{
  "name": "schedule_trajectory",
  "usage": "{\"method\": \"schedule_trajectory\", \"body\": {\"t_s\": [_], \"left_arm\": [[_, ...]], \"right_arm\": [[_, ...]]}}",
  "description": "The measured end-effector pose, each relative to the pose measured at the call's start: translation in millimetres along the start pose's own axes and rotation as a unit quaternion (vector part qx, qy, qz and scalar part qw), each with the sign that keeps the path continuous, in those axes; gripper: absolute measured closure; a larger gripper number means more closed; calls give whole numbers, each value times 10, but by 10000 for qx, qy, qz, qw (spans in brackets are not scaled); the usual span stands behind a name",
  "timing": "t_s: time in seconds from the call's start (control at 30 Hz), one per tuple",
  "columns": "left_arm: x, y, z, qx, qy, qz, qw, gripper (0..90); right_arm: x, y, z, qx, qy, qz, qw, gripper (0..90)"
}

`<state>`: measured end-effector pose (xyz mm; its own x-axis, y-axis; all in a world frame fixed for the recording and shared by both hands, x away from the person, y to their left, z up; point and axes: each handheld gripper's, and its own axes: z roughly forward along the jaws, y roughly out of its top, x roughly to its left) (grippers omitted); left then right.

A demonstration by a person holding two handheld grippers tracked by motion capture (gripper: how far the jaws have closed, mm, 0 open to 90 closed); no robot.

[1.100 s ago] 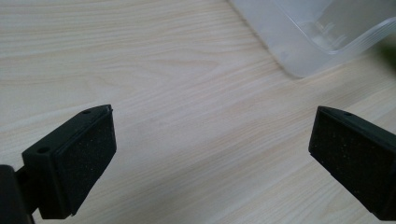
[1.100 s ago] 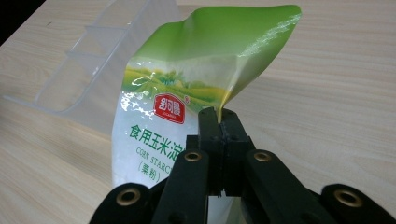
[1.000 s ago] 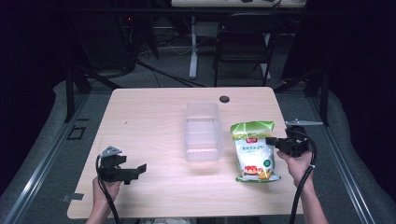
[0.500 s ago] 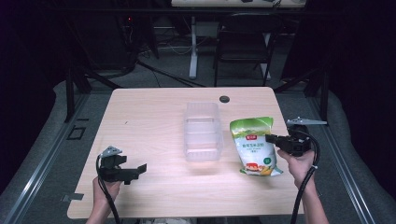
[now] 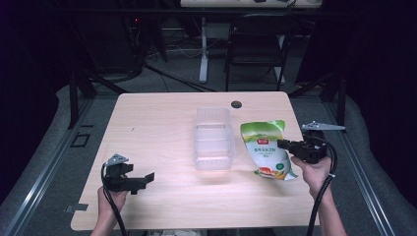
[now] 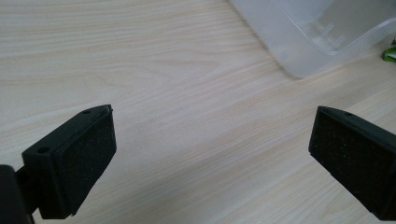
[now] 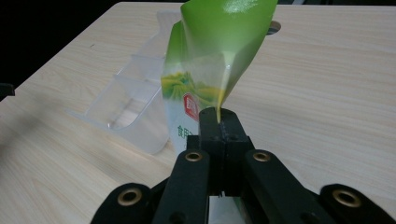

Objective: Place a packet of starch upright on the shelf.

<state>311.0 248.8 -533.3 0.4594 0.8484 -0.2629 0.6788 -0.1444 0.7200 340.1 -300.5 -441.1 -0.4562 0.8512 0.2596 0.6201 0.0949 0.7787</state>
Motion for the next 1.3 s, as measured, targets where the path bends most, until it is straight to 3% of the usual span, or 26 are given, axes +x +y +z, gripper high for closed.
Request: {"method": "schedule_trajectory", "body": {"t_s": [0.57, 1.3], "left_arm": [[-1, 2, -4, -16, -1, 10, 10000, 9], [-4, 6, -3, -2, -8, 24, 10000, 9]], "right_arm": [[16, 63, -40, -161, 162, 40, 9997, 900], [31, 236, -46, -374, 164, 72, 9991, 900]]}}
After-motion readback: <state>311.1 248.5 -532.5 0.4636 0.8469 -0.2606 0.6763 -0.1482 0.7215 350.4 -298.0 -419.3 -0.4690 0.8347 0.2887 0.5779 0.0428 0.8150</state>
